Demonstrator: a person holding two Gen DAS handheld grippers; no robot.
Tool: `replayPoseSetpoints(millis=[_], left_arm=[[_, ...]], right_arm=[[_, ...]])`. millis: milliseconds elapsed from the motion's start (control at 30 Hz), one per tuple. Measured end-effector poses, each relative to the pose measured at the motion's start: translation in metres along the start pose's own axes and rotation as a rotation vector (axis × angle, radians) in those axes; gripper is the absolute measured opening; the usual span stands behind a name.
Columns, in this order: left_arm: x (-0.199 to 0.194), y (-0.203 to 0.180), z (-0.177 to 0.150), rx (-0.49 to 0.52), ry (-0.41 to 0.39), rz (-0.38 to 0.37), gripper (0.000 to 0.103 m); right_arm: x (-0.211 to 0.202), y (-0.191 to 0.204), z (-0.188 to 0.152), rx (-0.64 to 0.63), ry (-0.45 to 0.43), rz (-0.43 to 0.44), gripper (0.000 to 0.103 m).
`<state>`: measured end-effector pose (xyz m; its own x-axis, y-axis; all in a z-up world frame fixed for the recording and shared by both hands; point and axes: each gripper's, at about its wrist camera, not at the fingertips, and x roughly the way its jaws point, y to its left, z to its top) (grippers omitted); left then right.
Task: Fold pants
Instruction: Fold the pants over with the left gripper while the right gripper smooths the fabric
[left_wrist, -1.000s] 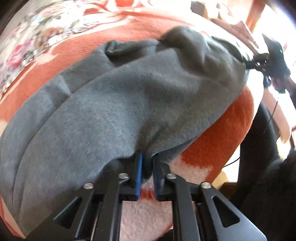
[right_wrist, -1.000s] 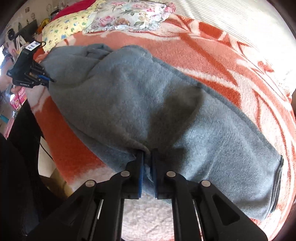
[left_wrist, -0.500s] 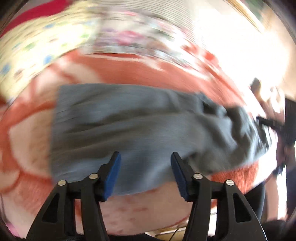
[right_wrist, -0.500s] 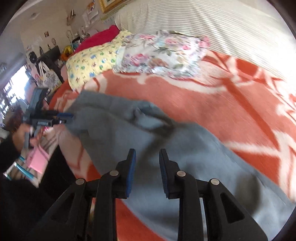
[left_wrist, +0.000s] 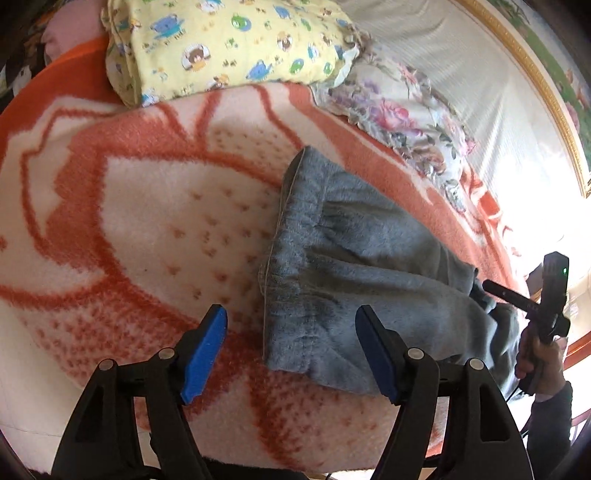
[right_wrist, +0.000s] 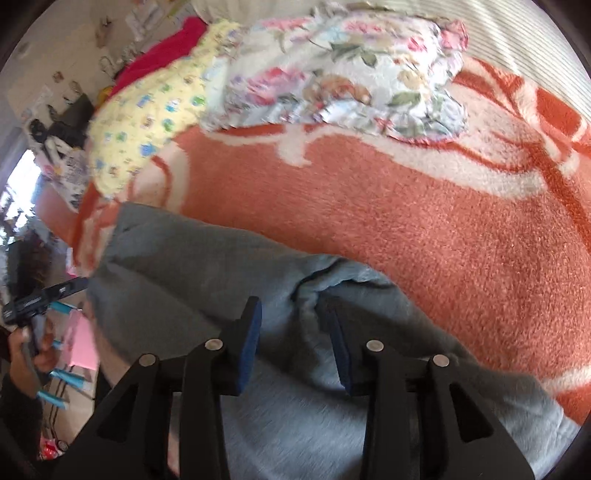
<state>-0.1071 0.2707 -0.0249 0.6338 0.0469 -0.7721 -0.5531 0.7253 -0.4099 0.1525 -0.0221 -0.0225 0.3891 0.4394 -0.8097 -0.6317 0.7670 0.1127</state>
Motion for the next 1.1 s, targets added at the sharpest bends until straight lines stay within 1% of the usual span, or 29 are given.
replayPoseSetpoints(millis=[67, 200, 233, 267, 300, 333, 367, 433, 467, 500, 533, 567, 600, 633, 667, 700, 733, 767, 800, 833, 867, 900, 933, 1000, 1033, 1067, 1100], left_arm=[[0.008, -0.002, 0.002, 0.009, 0.009, -0.008, 0.073], [0.028, -0.010, 0.008, 0.031, 0.023, -0.012, 0.072], [0.034, -0.012, 0.009, 0.037, 0.026, -0.008, 0.068], [0.037, -0.013, 0.010, 0.044, 0.025, 0.001, 0.054], [0.039, -0.015, 0.012, 0.058, 0.020, 0.016, 0.046], [0.038, -0.016, 0.014, 0.067, 0.016, 0.013, 0.033], [0.037, -0.016, 0.018, 0.075, 0.012, 0.004, 0.028], [0.032, -0.017, 0.030, 0.094, -0.001, -0.025, 0.025], [0.031, -0.018, 0.033, 0.103, -0.006, -0.027, 0.022], [0.030, -0.021, 0.039, 0.127, -0.019, -0.013, 0.021], [0.028, -0.023, 0.042, 0.148, -0.032, 0.014, 0.016], [0.028, -0.025, 0.044, 0.172, -0.047, 0.051, 0.014], [0.031, -0.024, 0.048, 0.193, -0.051, 0.074, 0.014], [0.039, -0.020, 0.050, 0.195, -0.027, 0.064, 0.014], [0.047, -0.015, 0.051, 0.176, 0.005, 0.058, 0.014], [0.055, -0.011, 0.050, 0.158, 0.022, 0.053, 0.015], [0.059, -0.009, 0.049, 0.161, 0.024, 0.048, 0.015], [0.061, -0.009, 0.048, 0.177, 0.013, 0.054, 0.018], [0.061, -0.008, 0.048, 0.179, 0.011, 0.055, 0.019], [0.060, -0.007, 0.050, 0.169, 0.014, 0.049, 0.020], [0.057, -0.006, 0.052, 0.155, 0.013, 0.050, 0.026], [0.054, -0.005, 0.053, 0.147, 0.008, 0.061, 0.030], [0.049, -0.006, 0.054, 0.147, -0.003, 0.078, 0.035], [0.037, -0.011, 0.056, 0.155, -0.031, 0.108, 0.038], [0.033, -0.014, 0.058, 0.158, -0.043, 0.117, 0.041], [0.026, -0.019, 0.060, 0.162, -0.058, 0.124, 0.046], [0.019, -0.024, 0.061, 0.166, -0.074, 0.119, 0.047]], right_arm=[[0.008, -0.003, 0.003, 0.021, 0.012, 0.028, 0.038], [0.025, -0.005, 0.004, 0.018, 0.040, 0.024, 0.037], [0.027, -0.006, 0.004, 0.022, 0.040, 0.031, 0.032], [0.027, -0.007, 0.003, 0.025, 0.032, 0.037, 0.013], [0.025, -0.007, 0.003, 0.024, 0.018, 0.040, 0.013], [0.020, -0.006, 0.005, 0.016, -0.008, 0.042, 0.013], [0.016, -0.005, 0.007, 0.011, -0.026, 0.040, 0.012], [0.006, -0.008, 0.015, 0.017, -0.072, 0.044, 0.012], [0.002, -0.010, 0.020, 0.025, -0.088, 0.045, 0.011], [0.000, -0.014, 0.027, 0.040, -0.106, 0.053, 0.011], [-0.001, -0.018, 0.033, 0.060, -0.123, 0.059, 0.011], [-0.001, -0.023, 0.038, 0.082, -0.134, 0.065, 0.011], [0.003, -0.029, 0.041, 0.101, -0.139, 0.063, 0.011], [0.010, -0.035, 0.044, 0.119, -0.136, 0.048, 0.011], [0.018, -0.039, 0.044, 0.137, -0.121, 0.031, 0.009], [0.031, -0.045, 0.044, 0.154, -0.088, 0.026, 0.009], [0.047, -0.049, 0.042, 0.163, -0.051, 0.016, 0.009], [0.052, -0.052, 0.040, 0.168, -0.055, 0.019, 0.006], [0.051, -0.053, 0.038, 0.173, -0.071, 0.029, 0.006], [0.048, -0.053, 0.038, 0.181, -0.074, 0.031, 0.006], [0.044, -0.052, 0.038, 0.187, -0.077, 0.030, 0.007], [0.036, -0.050, 0.039, 0.189, -0.086, 0.032, 0.010], [0.030, -0.048, 0.038, 0.185, -0.095, 0.032, 0.011], [0.011, -0.043, 0.036, 0.165, -0.126, 0.017, 0.015], [-0.005, -0.042, 0.033, 0.158, -0.152, 0.010, 0.016], [-0.014, -0.043, 0.031, 0.159, -0.168, 0.011, 0.021], [-0.027, -0.044, 0.026, 0.165, -0.186, 0.012, 0.031]])
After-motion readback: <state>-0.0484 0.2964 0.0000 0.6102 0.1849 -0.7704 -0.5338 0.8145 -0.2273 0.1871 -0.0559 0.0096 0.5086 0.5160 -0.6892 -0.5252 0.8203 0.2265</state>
